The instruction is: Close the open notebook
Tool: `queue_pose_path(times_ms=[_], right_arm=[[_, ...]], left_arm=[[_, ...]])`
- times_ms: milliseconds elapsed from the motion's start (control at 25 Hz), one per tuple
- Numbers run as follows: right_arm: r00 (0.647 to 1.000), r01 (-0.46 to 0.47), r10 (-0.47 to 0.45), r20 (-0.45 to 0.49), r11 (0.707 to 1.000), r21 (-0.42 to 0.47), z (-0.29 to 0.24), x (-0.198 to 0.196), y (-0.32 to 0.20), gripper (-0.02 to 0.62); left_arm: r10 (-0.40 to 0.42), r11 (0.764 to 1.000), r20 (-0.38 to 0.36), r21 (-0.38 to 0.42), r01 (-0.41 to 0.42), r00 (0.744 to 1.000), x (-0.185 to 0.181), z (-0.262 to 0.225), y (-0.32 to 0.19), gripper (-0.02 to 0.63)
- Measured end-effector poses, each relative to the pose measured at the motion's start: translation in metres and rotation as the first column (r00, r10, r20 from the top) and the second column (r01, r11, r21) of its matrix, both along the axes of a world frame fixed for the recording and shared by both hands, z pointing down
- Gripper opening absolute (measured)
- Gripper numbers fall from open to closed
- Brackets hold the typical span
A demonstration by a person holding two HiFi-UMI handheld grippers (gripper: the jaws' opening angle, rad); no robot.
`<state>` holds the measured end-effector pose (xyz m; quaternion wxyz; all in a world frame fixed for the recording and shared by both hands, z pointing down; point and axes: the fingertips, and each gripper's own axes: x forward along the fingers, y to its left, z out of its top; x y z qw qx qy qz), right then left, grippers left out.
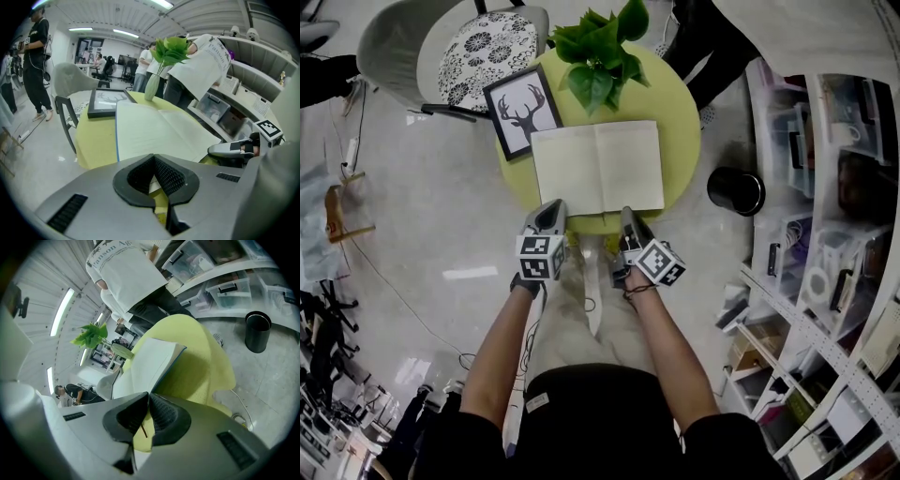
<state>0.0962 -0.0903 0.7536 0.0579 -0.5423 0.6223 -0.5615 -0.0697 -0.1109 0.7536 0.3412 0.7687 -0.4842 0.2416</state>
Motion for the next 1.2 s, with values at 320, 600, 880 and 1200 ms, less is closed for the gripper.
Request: queue_pose_path(times_ms=[320,600,880,1200], right_arm=[[0.997,0.064,-0.062,-0.049,0.998,0.026,-0.005,-0.003,-0.001,0.014],[0.990,0.106,-0.103,-0.091,0.994,0.028,-0.011,-0.007,-0.001,0.014],[0.980,0.155,-0.149,-0.131,0.987,0.031,-0.018,-0.011,0.000,0.012],[0.957,0.221,-0.212,-0.197,0.975,0.021,-0.025,-0.018,0.002,0.011]], left_arm=[[0.011,1.000,0.007,-0.017,-0.011,1.000,0.000,0.004,0.002,0.017],[-0.011,1.000,0.000,-0.014,0.011,1.000,-0.001,0.001,-0.003,0.018],[-0.004,0.999,0.029,-0.033,0.005,1.000,0.000,0.002,-0.001,0.018],[0.017,0.999,0.063,-0.047,-0.014,0.998,0.000,0.004,0.001,0.018]])
